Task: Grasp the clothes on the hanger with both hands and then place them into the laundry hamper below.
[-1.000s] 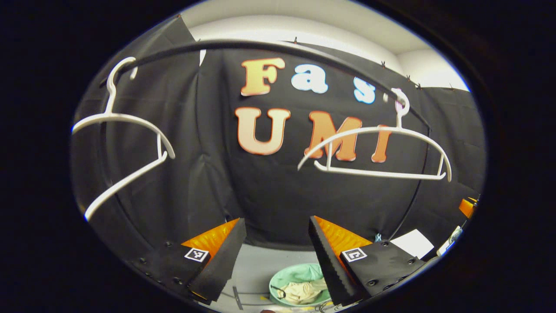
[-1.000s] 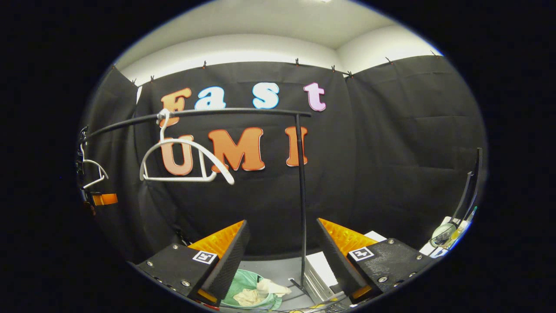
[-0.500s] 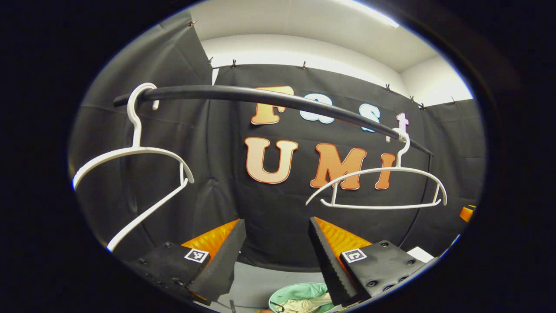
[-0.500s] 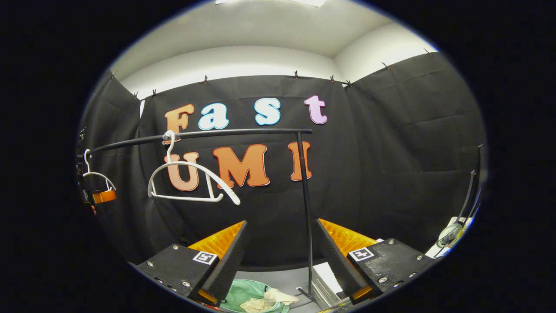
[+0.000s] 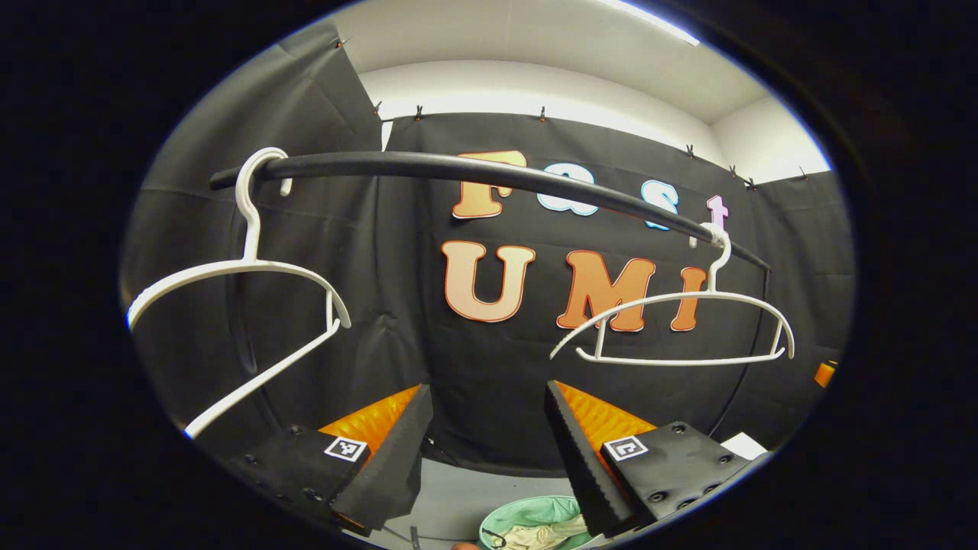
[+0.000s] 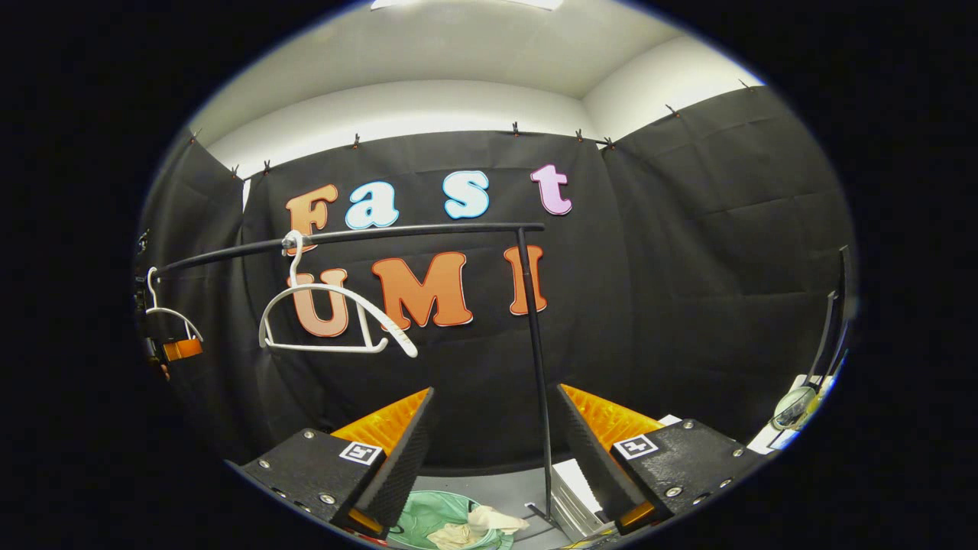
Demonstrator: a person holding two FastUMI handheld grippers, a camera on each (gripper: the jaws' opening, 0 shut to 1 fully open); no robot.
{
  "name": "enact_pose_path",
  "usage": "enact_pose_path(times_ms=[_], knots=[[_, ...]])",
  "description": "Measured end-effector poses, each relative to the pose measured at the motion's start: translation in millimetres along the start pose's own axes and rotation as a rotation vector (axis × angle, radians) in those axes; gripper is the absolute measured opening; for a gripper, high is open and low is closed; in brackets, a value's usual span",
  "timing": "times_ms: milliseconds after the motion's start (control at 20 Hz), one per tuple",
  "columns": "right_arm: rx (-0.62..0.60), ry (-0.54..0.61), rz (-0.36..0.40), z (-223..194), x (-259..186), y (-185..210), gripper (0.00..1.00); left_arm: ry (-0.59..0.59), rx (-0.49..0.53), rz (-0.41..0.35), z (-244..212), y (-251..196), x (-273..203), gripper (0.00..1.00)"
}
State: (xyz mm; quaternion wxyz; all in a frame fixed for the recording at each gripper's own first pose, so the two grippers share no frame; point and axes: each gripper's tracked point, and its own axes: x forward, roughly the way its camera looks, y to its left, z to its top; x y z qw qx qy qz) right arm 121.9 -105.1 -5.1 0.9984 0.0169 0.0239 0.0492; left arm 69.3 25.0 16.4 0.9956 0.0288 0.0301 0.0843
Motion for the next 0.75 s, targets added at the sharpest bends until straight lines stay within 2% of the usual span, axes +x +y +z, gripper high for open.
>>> enact_pose_path(times_ms=[50,150,200,500,600,650,700,750], knots=[[0.001,0.001,-0.002,-1,0,-2,0.95,-0.003,0.003,-0.003,0,-1,-2,0.93],[0.003,0.002,0.001,-1,-1,-2,0.95,-0.003,0.008,-0.001,0,-1,-3,1.00],[0.003,0.002,0.002,-1,-1,-2,0.95,-0.001,0.007,0.000,0,-1,-4,0.96],[0.006,0.007,0.004,-5,-3,-6,0.94,0.007,-0.018,-0.013,-2,-4,-8,0.96],[0.007,0.009,0.005,-5,-3,-8,0.94,0.002,-0.011,-0.009,-1,-4,-10,1.00],[0.006,0.011,0.006,-6,-4,-8,0.95,0.002,-0.010,-0.008,-1,-4,-11,0.97],[0.004,0.013,0.007,-7,-4,-10,0.94,0.003,-0.011,-0.008,-2,-4,-12,1.00],[0.002,0.013,0.010,-7,-5,-10,0.95,0.006,-0.011,-0.002,-3,-4,-14,0.96]])
